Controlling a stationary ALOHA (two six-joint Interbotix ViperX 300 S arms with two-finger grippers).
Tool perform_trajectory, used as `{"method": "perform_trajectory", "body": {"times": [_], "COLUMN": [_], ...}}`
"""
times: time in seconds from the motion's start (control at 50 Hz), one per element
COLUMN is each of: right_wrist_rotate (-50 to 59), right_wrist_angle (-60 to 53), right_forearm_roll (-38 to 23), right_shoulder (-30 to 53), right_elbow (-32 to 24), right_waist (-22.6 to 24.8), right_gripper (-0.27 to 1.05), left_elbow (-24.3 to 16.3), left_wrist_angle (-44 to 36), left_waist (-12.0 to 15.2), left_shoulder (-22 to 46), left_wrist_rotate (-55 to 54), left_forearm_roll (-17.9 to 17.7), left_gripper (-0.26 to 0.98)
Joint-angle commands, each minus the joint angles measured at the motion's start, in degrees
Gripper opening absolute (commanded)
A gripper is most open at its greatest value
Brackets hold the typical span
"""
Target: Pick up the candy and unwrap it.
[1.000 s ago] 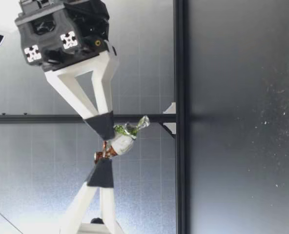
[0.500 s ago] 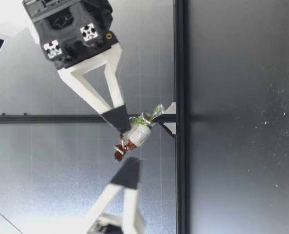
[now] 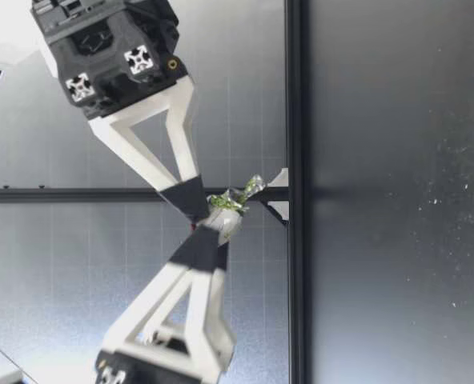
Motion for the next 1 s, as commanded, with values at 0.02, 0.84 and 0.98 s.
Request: {"method": "perform_trajectory", "body": {"times": [0.02,0.84,0.98], "right_wrist_rotate": [0.1,0.1,0.0], "right_wrist_angle": [-0.1,1.4,1.5], "right_forearm_roll": [-0.1,-0.1,-0.1], "right_shoulder": [-1.6,-4.9,-5.2], "right_elbow": [-1.3,1.4,1.8], "right_waist": [-0.2,-1.0,-2.2], "right_gripper": [-0.19,-0.19,-0.19], "left_elbow": [-1.8,-0.3,0.3], "left_wrist_angle": [-0.3,0.3,-0.1], "left_waist": [1.0,4.8,4.8], "left_shoulder": [0.2,2.6,2.4], "left_wrist_rotate": [0.1,0.8,3.0], "left_forearm_roll": [0.1,0.2,0.3], "left_gripper": [0.62,0.61,0.61]}}
